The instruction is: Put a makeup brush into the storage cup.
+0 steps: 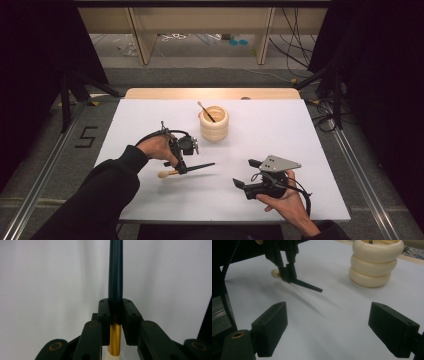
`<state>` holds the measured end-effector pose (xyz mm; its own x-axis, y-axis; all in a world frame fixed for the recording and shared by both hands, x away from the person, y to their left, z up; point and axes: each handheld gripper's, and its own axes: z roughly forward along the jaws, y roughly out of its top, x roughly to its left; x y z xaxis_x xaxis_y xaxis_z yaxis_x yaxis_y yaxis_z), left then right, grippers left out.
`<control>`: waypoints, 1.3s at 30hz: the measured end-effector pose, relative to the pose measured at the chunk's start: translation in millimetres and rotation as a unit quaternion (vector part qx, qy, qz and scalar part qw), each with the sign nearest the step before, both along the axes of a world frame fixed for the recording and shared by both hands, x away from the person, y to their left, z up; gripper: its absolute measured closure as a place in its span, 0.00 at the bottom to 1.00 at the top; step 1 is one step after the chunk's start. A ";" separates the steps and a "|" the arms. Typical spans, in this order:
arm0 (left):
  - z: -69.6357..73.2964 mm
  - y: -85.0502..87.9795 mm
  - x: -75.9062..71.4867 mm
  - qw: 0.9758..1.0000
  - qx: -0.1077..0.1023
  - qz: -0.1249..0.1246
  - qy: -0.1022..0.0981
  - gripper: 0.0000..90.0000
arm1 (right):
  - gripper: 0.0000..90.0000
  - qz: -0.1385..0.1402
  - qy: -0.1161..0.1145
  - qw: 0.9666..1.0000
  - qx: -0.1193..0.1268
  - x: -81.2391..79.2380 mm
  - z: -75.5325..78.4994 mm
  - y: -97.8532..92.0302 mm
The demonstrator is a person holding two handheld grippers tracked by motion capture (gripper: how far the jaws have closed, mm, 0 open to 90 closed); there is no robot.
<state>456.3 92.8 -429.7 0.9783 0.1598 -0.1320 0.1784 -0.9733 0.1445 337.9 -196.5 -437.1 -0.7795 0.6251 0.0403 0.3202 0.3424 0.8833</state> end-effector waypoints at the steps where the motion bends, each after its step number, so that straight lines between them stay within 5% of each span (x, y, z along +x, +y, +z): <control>1: 0.3 0.1 -1.7 1.000 -0.004 0.001 0.003 0.87 | 0.18 0.003 -0.002 1.000 -0.001 -0.8 0.8 1.7; 9: 5.8 -1.1 -12.4 0.999 -0.029 0.014 0.027 0.87 | 0.18 0.045 -0.060 0.996 -0.049 -6.8 8.1 19.3; 13: 8.2 -6.0 -17.7 0.998 -0.040 0.011 0.040 0.87 | 0.19 0.069 -0.091 0.990 -0.081 -11.0 11.2 29.7; 20: 12.1 -16.5 -23.7 0.997 -0.044 0.005 0.056 0.87 | 0.22 0.104 -0.141 0.974 -0.147 -16.1 11.0 46.9; 32: 15.1 -27.0 -26.1 0.996 -0.043 0.005 0.072 0.87 | 0.30 0.158 -0.208 0.933 -0.249 -20.2 4.6 77.0; 34: 16.0 -28.0 -26.6 0.996 -0.040 0.005 0.074 0.87 | 0.31 0.165 -0.224 0.922 -0.268 -18.9 3.0 80.2; 35: 16.6 -28.6 -26.6 0.996 -0.038 0.004 0.074 0.87 | 0.32 0.162 -0.227 0.923 -0.265 -20.0 1.1 83.2; 36: 16.9 -29.1 -27.0 0.996 -0.039 0.007 0.077 0.87 | 0.32 0.183 -0.248 0.905 -0.295 -16.6 2.6 82.5; 37: 17.5 -29.7 -27.2 0.996 -0.039 0.008 0.077 0.87 | 0.33 0.184 -0.245 0.905 -0.296 -17.8 1.8 84.5; 39: 18.5 -30.9 -26.8 0.996 -0.037 0.001 0.076 0.87 | 0.34 0.190 -0.262 0.896 -0.305 -17.4 0.7 87.6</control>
<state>429.4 61.9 -411.2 0.9458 0.1470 -0.2897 0.2064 -0.9606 0.1861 320.5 -108.9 -436.4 -0.7532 0.0910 -0.6515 -0.3255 0.8091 0.4893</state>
